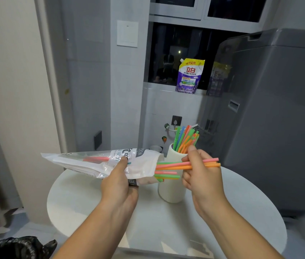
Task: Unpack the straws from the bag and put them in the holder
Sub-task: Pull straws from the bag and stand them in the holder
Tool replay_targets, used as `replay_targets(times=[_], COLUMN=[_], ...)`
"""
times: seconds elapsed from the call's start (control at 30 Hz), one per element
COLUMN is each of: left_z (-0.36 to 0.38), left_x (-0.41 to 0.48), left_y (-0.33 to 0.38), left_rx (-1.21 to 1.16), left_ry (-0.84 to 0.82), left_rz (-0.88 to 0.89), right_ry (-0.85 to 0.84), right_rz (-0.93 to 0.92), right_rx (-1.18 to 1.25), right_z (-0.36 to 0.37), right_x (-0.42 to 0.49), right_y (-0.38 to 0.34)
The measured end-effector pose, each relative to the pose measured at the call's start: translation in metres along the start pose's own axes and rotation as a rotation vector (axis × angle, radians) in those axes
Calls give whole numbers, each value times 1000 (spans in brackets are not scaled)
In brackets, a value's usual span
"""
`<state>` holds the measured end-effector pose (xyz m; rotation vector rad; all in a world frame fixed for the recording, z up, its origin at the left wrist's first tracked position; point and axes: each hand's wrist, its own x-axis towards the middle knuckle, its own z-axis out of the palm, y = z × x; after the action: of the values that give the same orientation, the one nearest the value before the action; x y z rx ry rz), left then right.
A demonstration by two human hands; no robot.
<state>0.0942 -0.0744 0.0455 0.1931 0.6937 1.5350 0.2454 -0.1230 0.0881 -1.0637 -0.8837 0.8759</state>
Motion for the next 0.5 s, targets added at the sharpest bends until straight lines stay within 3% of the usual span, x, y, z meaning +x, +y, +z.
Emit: replay_targets(times=[0.27, 0.5], left_z=[-1, 0], left_x=[3, 7], left_y=[10, 7], left_rx=[-42, -79], left_ry=[18, 45], left_rz=[10, -8], right_ry=[-63, -52], right_rz=[-146, -160], right_rx=[-75, -169], right_z=[-29, -45], right_x=[16, 26], right_y=[-51, -72])
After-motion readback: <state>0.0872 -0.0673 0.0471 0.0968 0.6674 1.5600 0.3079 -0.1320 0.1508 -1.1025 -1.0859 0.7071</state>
